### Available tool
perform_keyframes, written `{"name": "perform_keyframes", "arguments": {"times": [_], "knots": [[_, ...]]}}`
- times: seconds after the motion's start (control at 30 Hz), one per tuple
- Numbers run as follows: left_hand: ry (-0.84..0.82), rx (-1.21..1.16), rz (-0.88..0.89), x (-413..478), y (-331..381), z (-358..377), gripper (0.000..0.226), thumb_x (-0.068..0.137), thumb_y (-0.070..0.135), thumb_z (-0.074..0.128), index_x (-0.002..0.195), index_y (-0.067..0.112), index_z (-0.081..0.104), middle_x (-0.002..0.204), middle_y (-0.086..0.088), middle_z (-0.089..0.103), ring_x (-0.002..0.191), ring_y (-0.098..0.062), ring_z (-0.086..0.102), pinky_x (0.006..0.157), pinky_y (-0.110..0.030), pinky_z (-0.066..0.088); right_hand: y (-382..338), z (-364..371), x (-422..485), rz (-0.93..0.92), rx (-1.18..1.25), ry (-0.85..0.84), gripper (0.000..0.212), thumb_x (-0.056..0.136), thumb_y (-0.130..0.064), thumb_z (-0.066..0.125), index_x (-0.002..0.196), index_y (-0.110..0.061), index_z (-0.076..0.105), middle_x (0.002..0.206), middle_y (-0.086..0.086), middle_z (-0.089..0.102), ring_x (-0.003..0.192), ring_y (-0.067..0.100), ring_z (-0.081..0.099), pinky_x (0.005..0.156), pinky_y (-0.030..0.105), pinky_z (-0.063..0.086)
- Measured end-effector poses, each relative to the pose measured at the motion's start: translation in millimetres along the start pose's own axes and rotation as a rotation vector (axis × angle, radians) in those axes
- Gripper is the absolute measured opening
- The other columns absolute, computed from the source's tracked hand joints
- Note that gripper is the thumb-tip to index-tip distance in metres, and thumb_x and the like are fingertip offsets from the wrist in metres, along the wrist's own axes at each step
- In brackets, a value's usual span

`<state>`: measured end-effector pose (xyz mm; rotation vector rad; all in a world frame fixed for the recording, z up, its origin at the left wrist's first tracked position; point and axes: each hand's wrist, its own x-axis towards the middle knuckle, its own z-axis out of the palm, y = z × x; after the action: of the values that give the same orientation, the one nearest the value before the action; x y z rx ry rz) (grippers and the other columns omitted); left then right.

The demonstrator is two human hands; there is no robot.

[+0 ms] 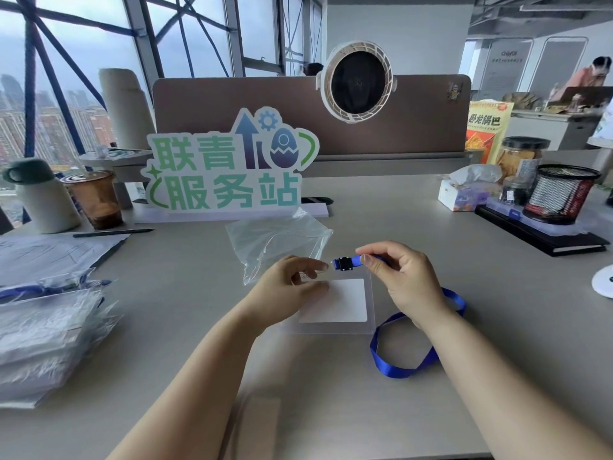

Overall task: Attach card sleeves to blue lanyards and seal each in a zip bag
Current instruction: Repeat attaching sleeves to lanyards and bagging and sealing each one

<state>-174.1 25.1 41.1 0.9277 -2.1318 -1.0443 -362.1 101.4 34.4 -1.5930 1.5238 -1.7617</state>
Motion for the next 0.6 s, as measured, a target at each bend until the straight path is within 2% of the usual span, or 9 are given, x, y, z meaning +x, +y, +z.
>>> {"name": "perform_keyframes", "arguments": {"times": [0.1,0.17,0.3,0.4,0.5,0.6], "knots": [[0.014,-0.079,-0.048,-0.3,2.7,1.7,0.018,0.092,0.041,0.053,0.095,0.033,0.068,0.109,0.001,0.061,0.098,-0.012,0.058,0.086,-0.021,0.043,-0.9,0.9,-0.4,-0.004,0.007,-0.006,0.020,0.085,-0.007,0.065,0.084,-0.026,0.070,0.083,-0.011,0.071,0.078,0.001,0.061,0.073,0.010,0.045],[0.034,-0.012,-0.032,1.6,1.4,2.1,0.023,0.096,0.038,0.046,0.094,0.031,0.068,0.106,-0.002,0.060,0.097,-0.012,0.056,0.082,-0.015,0.040,-0.9,1.3,-0.2,-0.007,0.022,0.005,0.021,0.085,-0.008,0.065,0.084,-0.028,0.070,0.080,-0.012,0.071,0.076,0.002,0.060,0.072,0.010,0.045],[0.034,0.137,0.029,1.1,0.9,3.0,0.027,0.099,0.025,0.045,0.110,0.017,0.068,0.095,0.006,0.053,0.094,-0.008,0.048,0.072,0.002,0.031,-1.0,0.6,0.2,-0.008,0.042,0.018,0.022,0.085,-0.007,0.065,0.083,-0.028,0.071,0.080,-0.011,0.070,0.075,0.005,0.058,0.071,0.011,0.044],[0.035,0.174,0.062,0.9,-1.1,3.1,0.021,0.095,0.024,0.051,0.109,0.024,0.068,0.091,0.014,0.050,0.081,-0.001,0.049,0.069,0.000,0.034,-2.5,1.7,-1.1,0.000,0.043,-0.021,0.021,0.085,-0.006,0.065,0.084,-0.026,0.070,0.081,-0.016,0.071,0.077,0.000,0.061,0.072,0.008,0.043],[0.027,0.195,0.073,1.9,-2.8,2.1,0.014,0.090,0.027,0.060,0.102,0.031,0.067,0.090,0.013,0.053,0.071,0.001,0.047,0.065,-0.004,0.035,-1.2,0.4,-1.1,0.029,0.018,-0.019,0.018,0.085,-0.008,0.065,0.086,-0.026,0.070,0.083,-0.014,0.071,0.079,-0.003,0.062,0.072,0.007,0.044],[-0.004,0.123,0.106,1.1,-3.2,-1.6,0.008,0.088,0.022,0.064,0.089,0.029,0.068,0.073,0.012,0.053,0.058,-0.001,0.042,0.057,-0.009,0.034,-0.1,-0.3,0.5,0.058,0.011,0.007,0.016,0.083,-0.010,0.068,0.085,-0.026,0.070,0.084,-0.010,0.070,0.077,-0.002,0.062,0.071,0.008,0.045]]}}
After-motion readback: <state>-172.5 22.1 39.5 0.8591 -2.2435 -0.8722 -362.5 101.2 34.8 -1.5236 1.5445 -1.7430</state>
